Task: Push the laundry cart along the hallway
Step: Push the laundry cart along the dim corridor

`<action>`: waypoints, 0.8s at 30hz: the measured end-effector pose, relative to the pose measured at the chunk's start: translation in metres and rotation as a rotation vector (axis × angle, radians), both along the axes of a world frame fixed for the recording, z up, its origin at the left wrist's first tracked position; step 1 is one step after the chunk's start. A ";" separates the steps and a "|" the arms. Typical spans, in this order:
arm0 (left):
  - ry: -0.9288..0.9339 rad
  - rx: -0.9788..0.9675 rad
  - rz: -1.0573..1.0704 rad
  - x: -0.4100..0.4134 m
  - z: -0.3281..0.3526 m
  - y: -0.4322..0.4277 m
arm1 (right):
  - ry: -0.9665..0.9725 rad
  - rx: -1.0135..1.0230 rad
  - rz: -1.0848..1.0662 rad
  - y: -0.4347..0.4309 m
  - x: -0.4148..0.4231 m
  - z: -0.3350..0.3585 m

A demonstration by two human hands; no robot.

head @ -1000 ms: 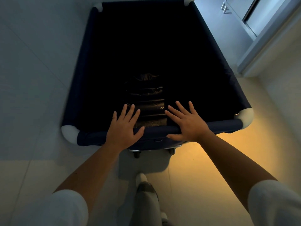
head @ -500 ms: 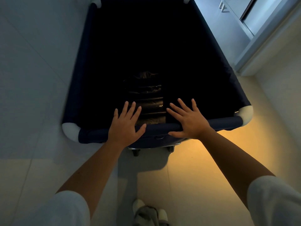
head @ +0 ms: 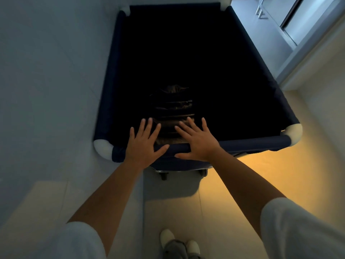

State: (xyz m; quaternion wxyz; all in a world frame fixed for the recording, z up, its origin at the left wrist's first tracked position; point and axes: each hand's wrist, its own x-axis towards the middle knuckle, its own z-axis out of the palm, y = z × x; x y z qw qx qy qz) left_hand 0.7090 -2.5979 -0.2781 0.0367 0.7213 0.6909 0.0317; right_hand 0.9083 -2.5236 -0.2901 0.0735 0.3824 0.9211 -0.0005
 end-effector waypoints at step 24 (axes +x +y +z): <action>-0.074 0.076 -0.002 -0.017 0.001 -0.006 | -0.032 0.000 -0.063 -0.003 0.000 0.003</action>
